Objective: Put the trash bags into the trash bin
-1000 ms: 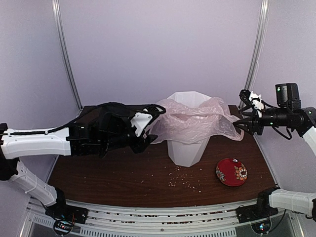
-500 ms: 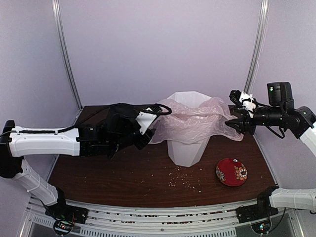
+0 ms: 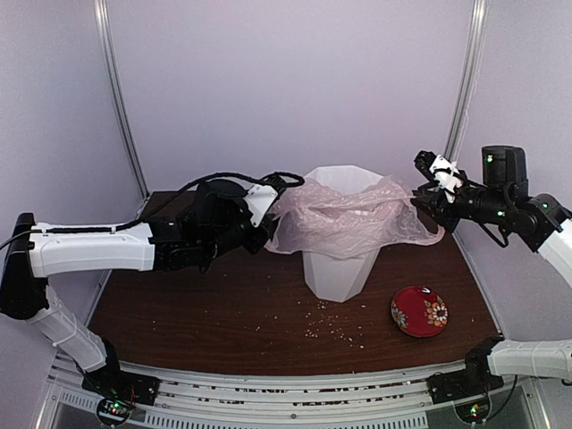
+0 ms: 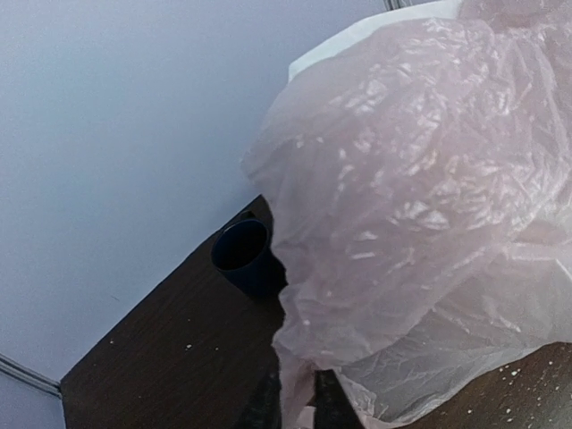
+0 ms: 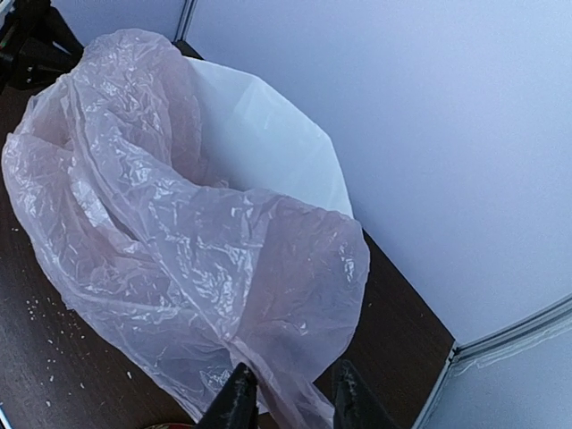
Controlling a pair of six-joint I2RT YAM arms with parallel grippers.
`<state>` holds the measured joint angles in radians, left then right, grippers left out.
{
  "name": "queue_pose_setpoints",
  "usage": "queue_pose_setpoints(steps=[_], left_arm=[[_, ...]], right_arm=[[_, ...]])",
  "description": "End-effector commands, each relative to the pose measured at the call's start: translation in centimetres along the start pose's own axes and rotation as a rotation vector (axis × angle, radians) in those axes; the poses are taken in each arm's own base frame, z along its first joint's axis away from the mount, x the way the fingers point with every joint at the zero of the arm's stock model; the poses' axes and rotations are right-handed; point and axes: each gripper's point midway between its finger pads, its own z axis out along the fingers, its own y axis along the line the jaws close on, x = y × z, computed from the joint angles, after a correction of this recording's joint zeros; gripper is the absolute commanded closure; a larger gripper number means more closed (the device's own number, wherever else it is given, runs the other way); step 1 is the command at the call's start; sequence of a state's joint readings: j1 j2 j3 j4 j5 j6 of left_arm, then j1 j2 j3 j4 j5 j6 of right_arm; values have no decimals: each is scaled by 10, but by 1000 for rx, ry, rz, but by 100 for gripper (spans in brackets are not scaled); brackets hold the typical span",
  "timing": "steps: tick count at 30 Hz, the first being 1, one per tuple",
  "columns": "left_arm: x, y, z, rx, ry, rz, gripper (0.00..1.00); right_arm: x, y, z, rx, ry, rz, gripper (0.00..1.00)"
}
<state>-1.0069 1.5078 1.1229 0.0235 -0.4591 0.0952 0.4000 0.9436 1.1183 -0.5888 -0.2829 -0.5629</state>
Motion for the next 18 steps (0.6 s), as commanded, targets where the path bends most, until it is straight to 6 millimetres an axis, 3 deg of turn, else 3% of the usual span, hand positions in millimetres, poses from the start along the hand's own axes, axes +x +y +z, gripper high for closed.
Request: queue_pose_setpoints(steps=[1, 9, 12, 14, 15, 17, 18], left_arm=[[-31, 6, 8, 5, -95, -43, 97], [-45, 25, 4, -38, -143, -61, 100], [-50, 34, 0, -52, -157, -63, 100], [-51, 30, -3, -20, -161, -62, 100], [-49, 25, -4, 11, -153, -60, 95], [-39, 18, -6, 48, -118, -77, 70], [-35, 14, -8, 75, -110, -71, 65]], right_arm=[[-3, -9, 11, 38, -5, 38, 74], [-9, -17, 18, 49, -7, 68, 91], [-14, -20, 19, 57, -15, 89, 92], [-16, -18, 14, 43, -30, 108, 80], [-15, -14, 10, 33, -38, 116, 71], [-13, -2, 1, -10, -55, 102, 56], [-9, 7, -4, -44, -53, 74, 50]])
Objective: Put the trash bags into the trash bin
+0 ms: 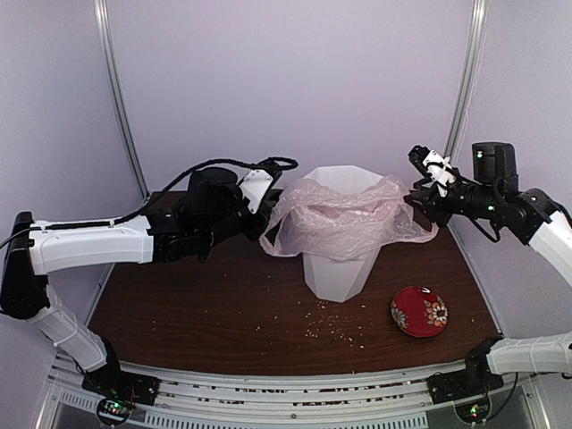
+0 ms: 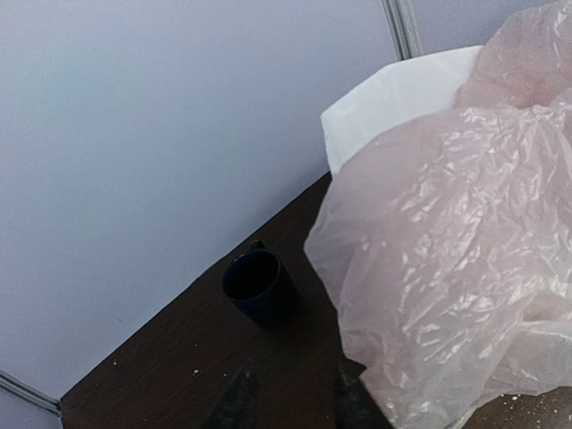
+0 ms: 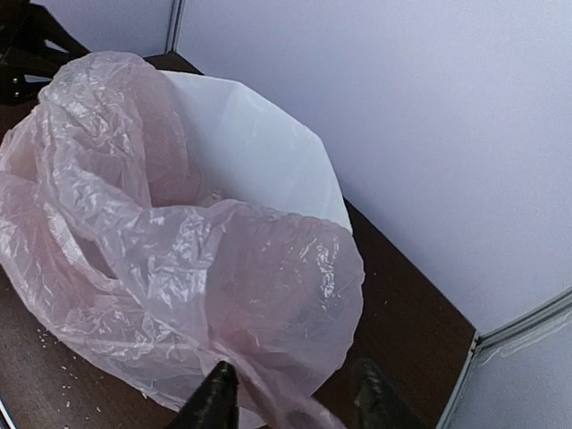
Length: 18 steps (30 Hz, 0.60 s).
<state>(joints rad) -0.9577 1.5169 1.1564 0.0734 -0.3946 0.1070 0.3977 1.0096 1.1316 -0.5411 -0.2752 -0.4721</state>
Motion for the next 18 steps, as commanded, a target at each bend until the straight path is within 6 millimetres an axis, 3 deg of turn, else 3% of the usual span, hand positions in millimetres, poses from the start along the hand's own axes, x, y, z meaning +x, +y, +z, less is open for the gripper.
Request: queue_pose_setpoints(steps=[1, 3, 6, 10, 13, 14, 16, 18], left_arm=[[-12, -11, -18, 114, -44, -23, 62], [-8, -23, -30, 198, -72, 42, 57], [-18, -17, -34, 182, -115, 85, 51], [-17, -37, -15, 300, -71, 133, 48], [-11, -50, -3, 343, -34, 139, 47], [-9, -45, -1, 312, -18, 135, 48], [-6, -28, 5, 205, 2, 116, 56], [-7, -13, 8, 113, 6, 118, 72]], right_arm=[[-1, 22, -27, -85, -47, -39, 45], [5, 27, -30, -103, -29, -70, 38], [15, 27, -24, -104, 14, -118, 33], [19, 31, -4, -159, 50, -133, 33], [10, 22, 8, -132, 37, -95, 41], [8, 20, 10, -123, 30, -87, 46], [-1, 13, 11, -94, 6, -64, 59], [-11, 6, 10, -67, -19, -56, 72]])
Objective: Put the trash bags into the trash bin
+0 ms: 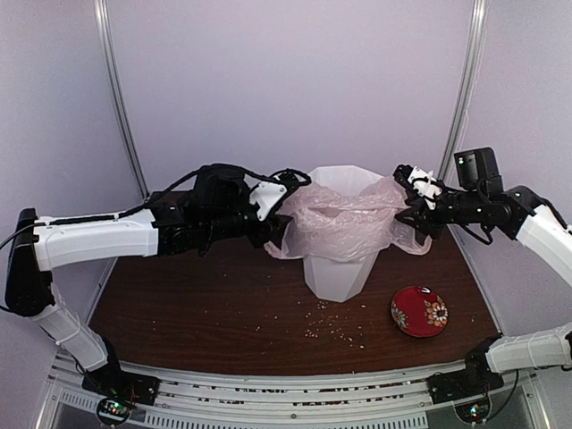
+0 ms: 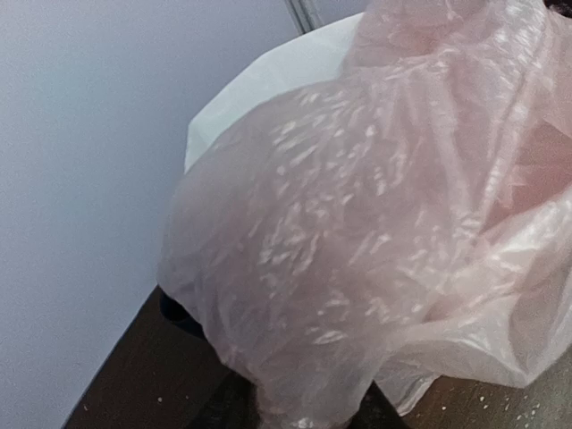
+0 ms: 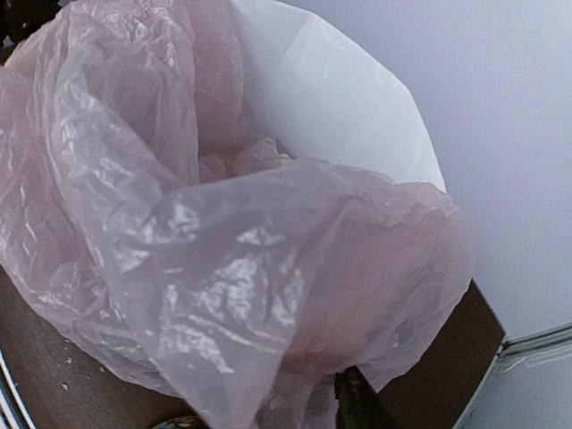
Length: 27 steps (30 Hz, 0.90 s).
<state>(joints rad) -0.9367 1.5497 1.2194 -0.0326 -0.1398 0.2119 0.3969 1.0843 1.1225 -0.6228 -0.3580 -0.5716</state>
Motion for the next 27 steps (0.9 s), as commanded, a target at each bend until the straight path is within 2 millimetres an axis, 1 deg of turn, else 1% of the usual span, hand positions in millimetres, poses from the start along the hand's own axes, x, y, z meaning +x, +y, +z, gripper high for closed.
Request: queue_pose_setpoints(steps=[1, 2, 3, 4, 8, 10, 12, 14, 15, 16, 17, 18, 19, 20, 24, 26, 27], left_arm=[[-7, 32, -3, -165, 1, 1, 82], [-13, 37, -5, -186, -18, 1, 91], [-21, 42, -8, -205, -40, 0, 98], [-32, 48, -14, -224, -73, -5, 100], [-63, 66, -28, -280, -159, -2, 100], [-74, 74, -28, -291, -181, -5, 100], [-79, 84, -22, -290, -184, -11, 100], [-79, 86, -15, -278, -176, -12, 100], [-75, 83, -9, -255, -157, -6, 100], [-77, 80, -7, -234, -156, -6, 100], [-73, 74, -3, -201, -138, -11, 100], [-71, 69, -4, -169, -132, -22, 100], [-70, 62, -6, -135, -130, -36, 100], [-69, 58, -10, -105, -134, -52, 100], [-82, 45, -35, -2, -188, -106, 100], [-88, 37, -42, 61, -192, -117, 100], [-87, 32, -43, 91, -183, -121, 100]], right_arm=[[-43, -27, -20, 109, -129, 7, 76], [-46, -31, -22, 124, -134, 8, 77], [-49, -35, -23, 138, -136, 8, 79], [-52, -39, -24, 145, -136, 7, 80], [-61, -51, -28, 154, -132, 5, 82], [-65, -59, -28, 166, -131, 10, 83], [-64, -67, -21, 164, -116, 22, 83], [-60, -71, -11, 139, -81, 41, 82], [-55, -70, -4, 115, -58, 52, 81], [-52, -67, -2, 92, -45, 64, 81], [-48, -63, -1, 73, -33, 76, 81], [-46, -58, -3, 53, -28, 84, 81], [-44, -52, -6, 36, -29, 89, 81], [-45, -48, -15, 35, -43, 89, 81], [-51, -42, -40, 51, -71, 89, 80], [-54, -38, -50, 37, -71, 90, 79], [-55, -35, -54, 29, -71, 91, 79]])
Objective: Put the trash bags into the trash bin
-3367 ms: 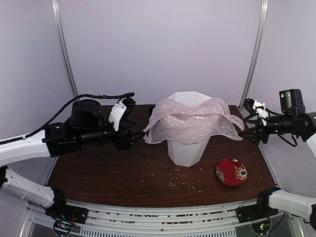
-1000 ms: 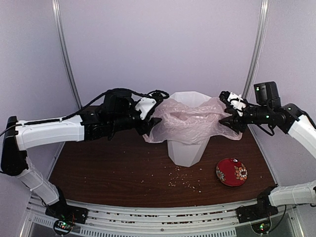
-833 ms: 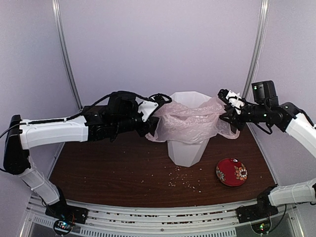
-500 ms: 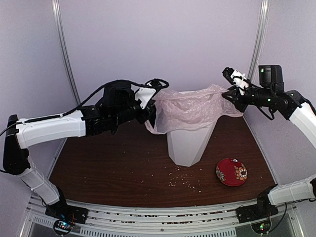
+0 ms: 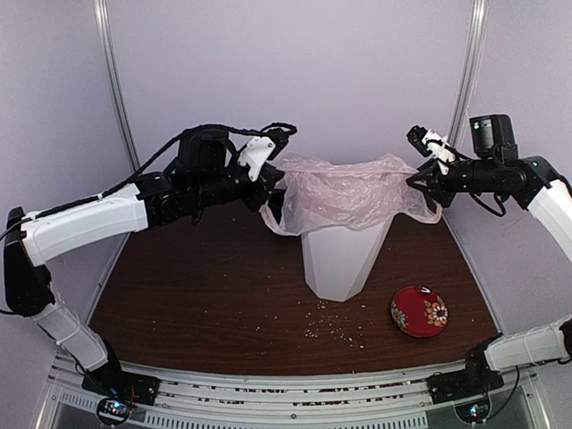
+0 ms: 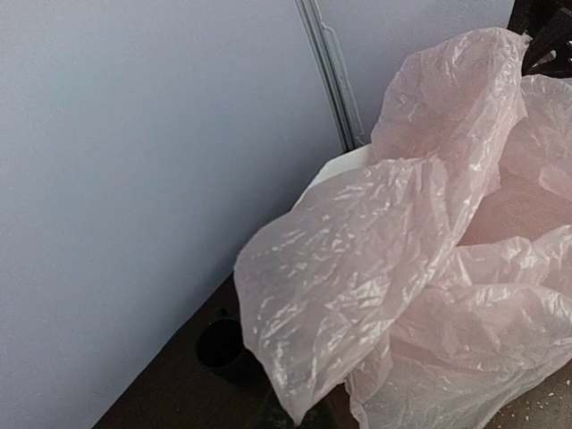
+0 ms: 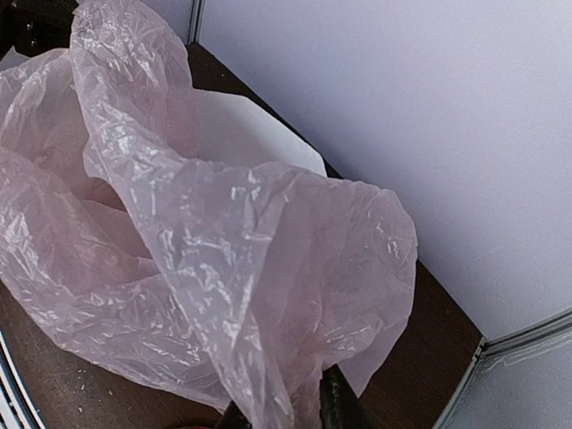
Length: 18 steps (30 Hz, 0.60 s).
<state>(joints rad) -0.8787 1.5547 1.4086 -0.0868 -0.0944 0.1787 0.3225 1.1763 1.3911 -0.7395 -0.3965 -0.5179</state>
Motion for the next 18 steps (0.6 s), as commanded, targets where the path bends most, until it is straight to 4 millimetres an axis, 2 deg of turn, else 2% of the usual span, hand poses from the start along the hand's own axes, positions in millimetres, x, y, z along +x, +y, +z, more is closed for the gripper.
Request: queue_pose_setpoints(steps=[1, 4, 8, 14, 18], left_arm=[[-25, -19, -27, 155, -52, -72, 100], [-7, -21, -26, 142, -20, -82, 100], [26, -13, -17, 44, 24, -75, 100], [63, -15, 20, -9, 121, -48, 100], [70, -15, 25, -22, 133, -68, 100]], right_arm=[[-10, 12, -29, -39, -22, 16, 79], [3, 19, -27, -51, -3, 21, 77], [28, 21, -8, -32, 27, 48, 75], [47, 22, 21, -42, 48, 90, 76], [51, 24, 22, -44, 51, 96, 74]])
